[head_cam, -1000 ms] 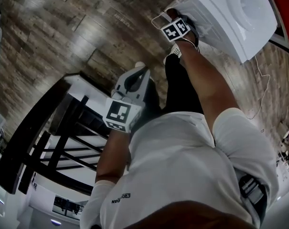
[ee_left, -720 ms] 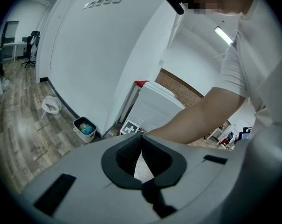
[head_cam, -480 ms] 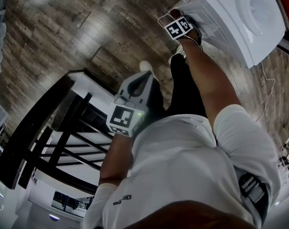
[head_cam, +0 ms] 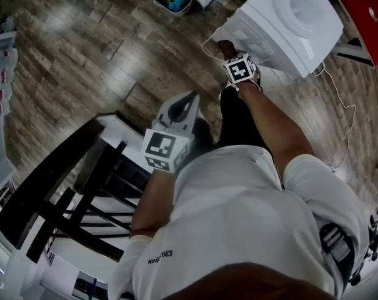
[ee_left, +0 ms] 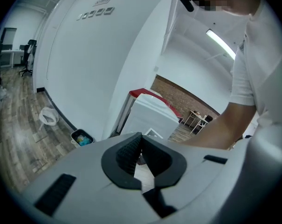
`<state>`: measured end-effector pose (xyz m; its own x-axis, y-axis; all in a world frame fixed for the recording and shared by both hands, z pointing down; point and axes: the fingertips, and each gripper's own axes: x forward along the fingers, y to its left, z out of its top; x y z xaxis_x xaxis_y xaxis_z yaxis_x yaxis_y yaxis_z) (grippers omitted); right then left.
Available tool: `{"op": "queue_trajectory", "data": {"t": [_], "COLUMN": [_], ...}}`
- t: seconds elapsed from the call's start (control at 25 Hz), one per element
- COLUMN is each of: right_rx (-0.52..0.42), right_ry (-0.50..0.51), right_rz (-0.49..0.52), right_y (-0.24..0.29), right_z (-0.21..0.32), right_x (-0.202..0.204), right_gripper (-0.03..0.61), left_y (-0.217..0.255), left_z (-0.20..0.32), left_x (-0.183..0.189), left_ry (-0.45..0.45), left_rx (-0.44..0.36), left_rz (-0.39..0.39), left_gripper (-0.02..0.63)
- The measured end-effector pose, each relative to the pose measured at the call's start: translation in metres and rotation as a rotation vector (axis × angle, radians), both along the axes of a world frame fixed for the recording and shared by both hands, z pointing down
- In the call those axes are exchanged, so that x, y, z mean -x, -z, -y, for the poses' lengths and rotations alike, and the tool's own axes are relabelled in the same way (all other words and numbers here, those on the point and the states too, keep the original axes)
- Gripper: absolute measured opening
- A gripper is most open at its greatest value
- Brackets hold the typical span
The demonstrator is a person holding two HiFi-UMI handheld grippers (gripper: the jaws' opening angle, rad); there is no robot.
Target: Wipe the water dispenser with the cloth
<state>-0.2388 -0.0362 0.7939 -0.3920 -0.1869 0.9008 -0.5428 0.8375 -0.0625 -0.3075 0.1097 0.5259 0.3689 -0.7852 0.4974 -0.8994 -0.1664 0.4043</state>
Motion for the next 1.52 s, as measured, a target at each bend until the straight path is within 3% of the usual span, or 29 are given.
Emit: {"op": "queue_trajectory", "data": {"t": [0.36,0.6,0.8,0.92,1.08,1.2,1.52], "right_rx": [0.084,-0.007,-0.100,-0.106,-0.042,-0.035,-0.061], "right_ry": [-0.098,-0.146,-0.242,-0.310,-0.346,-0.378,-0.410], "right_rz": [0.413,0.681,0.807,0.906,1.087,1.125,1.057], "right_y": [0.170,0.292,0.347,0.372,0.405,0.414,0.416], "right_z": [-0.079,-0.123,-0.149,-0.156,-0.162,-0.165,-0.186], "right_x": [-0.021,-0.053,-0.095,-0.124,-0.155,-0.184,-0.270], "right_gripper": [0.051,0.051,0.051,0.051,0.051,0.051,0.051], "left_y": [0.070,0.105,0.111,0.122,0.144,0.154,0.166], "left_z": [-0.014,-0.026,-0.037,-0.038,-0.036,-0.038,-0.062], "left_x": [-0.016,-0.048,-0.086,-0.102,-0.123,-0.145,-0.217], "left_ry": [-0.094,-0.240,-0.382,-0.385,-0.354,-0.333,-0.305], "left_rx": [-0.126,-0.213,-0.218,-0.234,-0.269,-0.282,-0.294], "left_rz": [-0.007,-0.051,-0.065,-0.070,-0.091,-0.085,-0.043], "left_gripper": [-0.008,-0.008,-0.008,-0.008,-0.008,-0.008,-0.008]}}
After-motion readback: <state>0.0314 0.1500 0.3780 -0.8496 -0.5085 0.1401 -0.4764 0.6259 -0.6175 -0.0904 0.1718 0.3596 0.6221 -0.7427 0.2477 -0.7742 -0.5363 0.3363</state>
